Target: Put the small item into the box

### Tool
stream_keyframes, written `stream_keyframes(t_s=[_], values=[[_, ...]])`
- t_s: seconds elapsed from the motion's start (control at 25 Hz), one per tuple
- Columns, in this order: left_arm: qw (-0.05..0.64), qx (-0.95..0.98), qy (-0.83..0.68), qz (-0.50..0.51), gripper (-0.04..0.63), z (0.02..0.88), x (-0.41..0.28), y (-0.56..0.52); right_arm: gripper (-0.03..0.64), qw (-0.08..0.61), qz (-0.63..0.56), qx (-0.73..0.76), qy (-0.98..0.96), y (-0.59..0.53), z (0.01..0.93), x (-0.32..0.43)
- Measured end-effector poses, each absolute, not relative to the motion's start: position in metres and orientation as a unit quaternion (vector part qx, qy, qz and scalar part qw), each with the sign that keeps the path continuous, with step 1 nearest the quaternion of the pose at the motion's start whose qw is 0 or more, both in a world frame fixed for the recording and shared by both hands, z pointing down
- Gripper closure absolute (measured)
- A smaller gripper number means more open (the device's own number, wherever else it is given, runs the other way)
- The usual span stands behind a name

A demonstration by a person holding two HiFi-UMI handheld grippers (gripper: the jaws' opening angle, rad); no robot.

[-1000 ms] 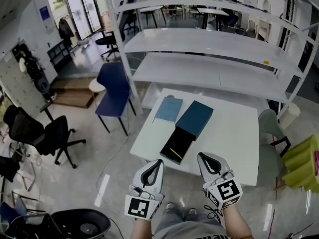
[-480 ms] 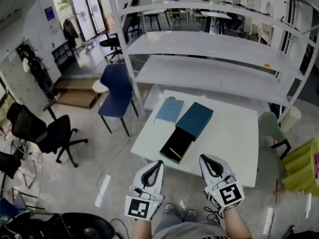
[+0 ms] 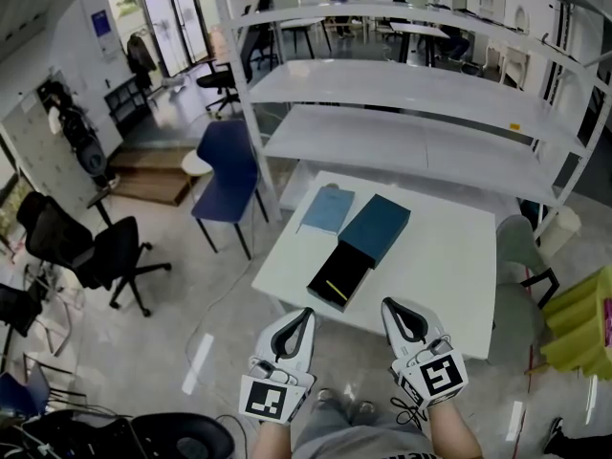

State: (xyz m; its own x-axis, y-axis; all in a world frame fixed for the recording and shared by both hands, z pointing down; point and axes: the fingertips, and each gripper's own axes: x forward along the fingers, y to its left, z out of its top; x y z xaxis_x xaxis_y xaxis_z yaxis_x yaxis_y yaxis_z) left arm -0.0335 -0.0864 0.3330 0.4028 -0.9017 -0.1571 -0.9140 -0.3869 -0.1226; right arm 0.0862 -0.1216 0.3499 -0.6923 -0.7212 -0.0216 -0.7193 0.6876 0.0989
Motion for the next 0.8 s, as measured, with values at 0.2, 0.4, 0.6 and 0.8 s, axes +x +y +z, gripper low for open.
stream_keyframes(t_s=[0.2,0.4,0.6,0.8], values=[[0.097,-0.832,0.545,0.036,0.581,0.3325,-0.0319,-0.0829,0.615,0.009,-0.051,0.392,-0.918,-0.1191,0.3494,0.0876],[0.098,-0.833,0.544,0.038,0.581,0.3305,-0.0309,-0.0817,0.615,0.009,-0.051,0.392,-0.919,-0.1179,0.3473,0.0879],[0.101,-0.833,0.542,0.04,0.581,0.33,-0.0311,-0.081,0.615,0.009,-0.055,0.392,-0.918,-0.1163,0.3464,0.0867],[0.101,-0.834,0.541,0.037,0.581,0.3315,-0.0318,-0.0825,0.615,0.007,-0.057,0.394,-0.917,-0.1174,0.3464,0.0858]])
